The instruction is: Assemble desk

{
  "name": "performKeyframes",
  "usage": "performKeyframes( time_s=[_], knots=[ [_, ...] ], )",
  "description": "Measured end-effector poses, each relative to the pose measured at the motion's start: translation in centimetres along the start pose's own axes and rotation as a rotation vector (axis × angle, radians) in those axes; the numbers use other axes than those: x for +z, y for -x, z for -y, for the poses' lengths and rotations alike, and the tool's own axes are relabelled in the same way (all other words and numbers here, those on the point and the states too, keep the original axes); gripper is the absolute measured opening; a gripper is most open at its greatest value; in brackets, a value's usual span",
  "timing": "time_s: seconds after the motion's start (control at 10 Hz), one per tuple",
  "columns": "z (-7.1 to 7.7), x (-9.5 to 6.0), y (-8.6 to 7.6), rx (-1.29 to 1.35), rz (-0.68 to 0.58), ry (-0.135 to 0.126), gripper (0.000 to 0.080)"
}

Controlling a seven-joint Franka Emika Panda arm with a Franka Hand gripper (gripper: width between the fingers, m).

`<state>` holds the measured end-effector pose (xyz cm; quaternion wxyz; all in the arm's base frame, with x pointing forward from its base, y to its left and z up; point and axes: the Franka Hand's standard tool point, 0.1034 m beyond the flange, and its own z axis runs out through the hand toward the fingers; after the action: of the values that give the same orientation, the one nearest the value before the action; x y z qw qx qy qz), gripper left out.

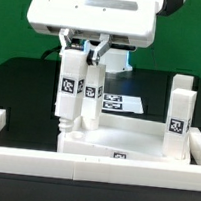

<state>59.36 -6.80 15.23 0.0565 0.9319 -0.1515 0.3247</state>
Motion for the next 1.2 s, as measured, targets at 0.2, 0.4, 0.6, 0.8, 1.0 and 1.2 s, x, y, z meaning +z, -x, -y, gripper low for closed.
performKeyframes(
  time_s=[0.2,0.4,0.6,0.8,1.0,1.2],
  knots=[
    [0.3,0.0,0.3,-0.005,0.013,-0.004,0.0290],
    [0.5,0.0,1.0,-0.005,0.061,-0.010,0.0290],
    [0.8,0.5,1.8,-0.015,0.076,-0.007,0.0290],
    [0.7,0.9,2.5,-0.022,0.087,-0.002,0.0290],
    [0.6,1.2,2.9,-0.027,0.094,0.003,0.0290],
    [0.7,1.4,3.0,-0.030,0.094,0.004,0.0290]
  ],
)
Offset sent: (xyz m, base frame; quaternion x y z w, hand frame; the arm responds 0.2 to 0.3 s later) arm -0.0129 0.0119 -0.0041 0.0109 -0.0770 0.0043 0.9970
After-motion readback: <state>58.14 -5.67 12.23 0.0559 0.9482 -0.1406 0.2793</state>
